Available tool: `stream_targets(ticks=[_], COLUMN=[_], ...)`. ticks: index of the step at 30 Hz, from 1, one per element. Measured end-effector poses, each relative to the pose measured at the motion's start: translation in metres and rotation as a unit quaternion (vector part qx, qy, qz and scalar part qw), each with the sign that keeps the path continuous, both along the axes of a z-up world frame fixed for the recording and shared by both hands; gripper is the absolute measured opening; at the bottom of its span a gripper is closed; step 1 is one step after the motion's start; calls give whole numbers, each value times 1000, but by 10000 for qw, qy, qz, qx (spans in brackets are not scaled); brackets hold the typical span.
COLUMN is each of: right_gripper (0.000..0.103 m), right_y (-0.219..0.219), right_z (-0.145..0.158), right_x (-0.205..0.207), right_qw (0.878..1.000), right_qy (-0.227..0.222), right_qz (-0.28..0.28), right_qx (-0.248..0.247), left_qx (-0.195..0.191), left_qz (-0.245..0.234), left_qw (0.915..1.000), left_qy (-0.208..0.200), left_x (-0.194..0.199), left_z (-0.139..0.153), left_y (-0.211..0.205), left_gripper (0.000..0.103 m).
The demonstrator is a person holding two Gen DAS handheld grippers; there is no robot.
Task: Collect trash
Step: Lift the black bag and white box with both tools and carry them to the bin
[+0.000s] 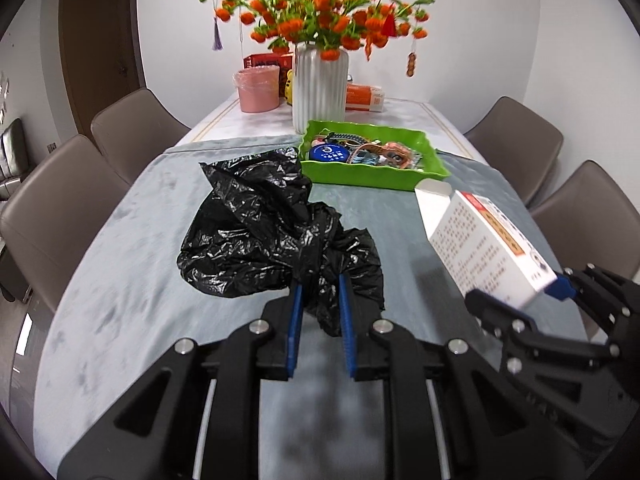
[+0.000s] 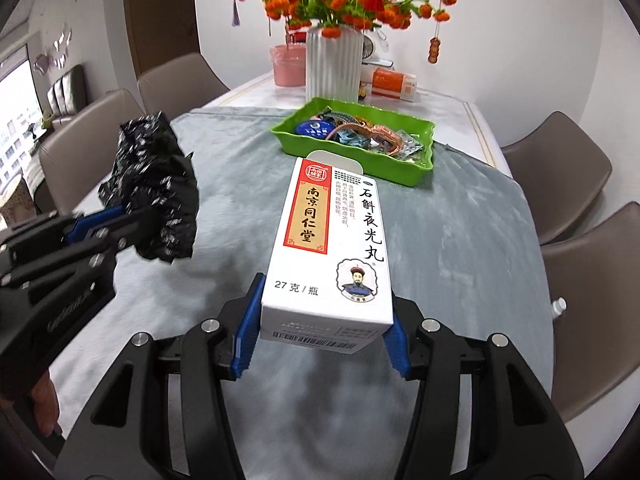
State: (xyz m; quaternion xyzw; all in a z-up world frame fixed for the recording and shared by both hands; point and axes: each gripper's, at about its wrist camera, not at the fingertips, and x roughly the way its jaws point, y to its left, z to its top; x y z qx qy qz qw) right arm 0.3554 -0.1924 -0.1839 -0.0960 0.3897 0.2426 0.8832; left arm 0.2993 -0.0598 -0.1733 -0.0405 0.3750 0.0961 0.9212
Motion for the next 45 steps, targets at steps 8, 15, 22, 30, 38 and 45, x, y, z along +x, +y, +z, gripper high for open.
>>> stream_targets(ticks=[8, 15, 22, 30, 38, 45], right_gripper=[51, 51, 51, 51, 51, 51], right_y=[-22, -66, -142, -285, -452, -517], right_z=[26, 28, 33, 33, 4, -56], right_x=[-76, -143, -199, -285, -395, -431], right_qw=[9992, 9960, 9899, 9804, 9705, 9610], right_qy=[-97, -84, -124, -270, 54, 656], right_qz=[-348, -858, -1364, -1907, -2406, -2663], right_qx=[180, 232, 374, 412, -154, -343], left_qx=[152, 190, 211, 213, -146, -18], left_qz=[-531, -1087, -1727, -2240, -2686, -3339], left_qw=[9984, 9937, 9843, 9738, 9629, 9382], left_qy=[-146, -177, -300, -326, 203, 910], left_x=[-81, -132, -179, -255, -336, -372], left_z=[23, 27, 33, 26, -11, -79], left_y=[-29, -73, -151, -297, -442, -530], left_gripper=[18, 18, 18, 18, 18, 19])
